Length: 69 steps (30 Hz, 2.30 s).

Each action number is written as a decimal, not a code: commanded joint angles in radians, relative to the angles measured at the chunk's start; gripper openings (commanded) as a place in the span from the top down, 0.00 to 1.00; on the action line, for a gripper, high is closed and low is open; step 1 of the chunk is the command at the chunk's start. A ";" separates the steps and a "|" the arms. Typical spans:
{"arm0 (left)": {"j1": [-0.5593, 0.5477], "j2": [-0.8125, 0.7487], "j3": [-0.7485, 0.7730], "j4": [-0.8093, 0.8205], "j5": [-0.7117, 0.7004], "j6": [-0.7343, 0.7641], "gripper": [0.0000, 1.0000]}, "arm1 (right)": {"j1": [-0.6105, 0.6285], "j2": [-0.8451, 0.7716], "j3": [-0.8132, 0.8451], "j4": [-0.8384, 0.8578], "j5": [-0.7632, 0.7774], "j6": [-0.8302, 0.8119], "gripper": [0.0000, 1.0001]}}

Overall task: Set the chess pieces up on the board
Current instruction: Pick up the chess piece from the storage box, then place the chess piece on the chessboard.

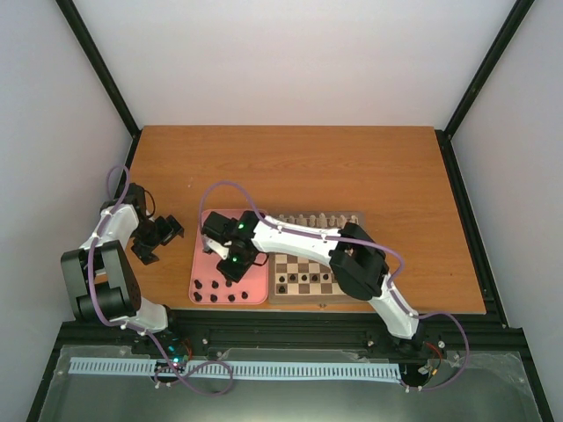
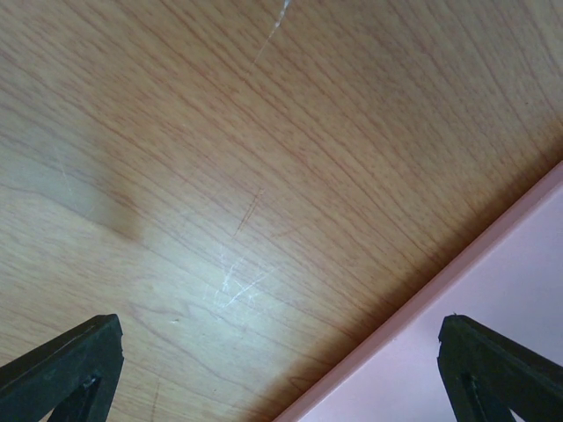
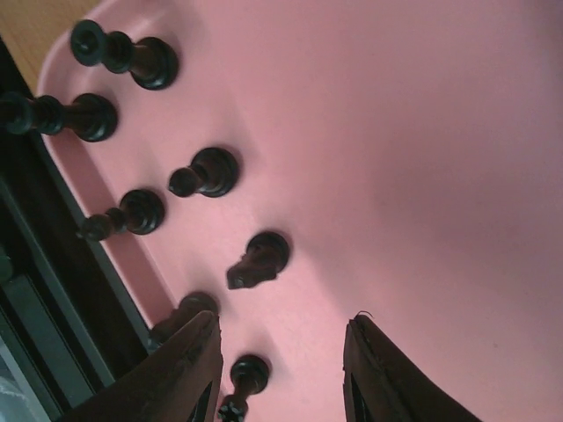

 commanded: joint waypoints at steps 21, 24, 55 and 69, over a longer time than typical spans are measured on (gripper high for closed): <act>-0.005 -0.022 0.017 0.007 0.021 0.015 0.00 | 0.031 0.135 0.098 -0.006 -0.041 -0.043 0.70; -0.005 -0.023 0.018 0.006 0.021 0.016 0.00 | 0.030 0.142 0.104 -0.009 -0.041 -0.046 0.75; -0.005 -0.017 0.023 0.005 0.008 0.019 0.00 | -0.024 -0.379 -0.308 0.038 0.161 0.155 0.97; -0.005 -0.012 0.029 0.008 0.004 0.017 0.00 | -0.026 -0.654 -0.718 0.104 0.104 0.282 0.97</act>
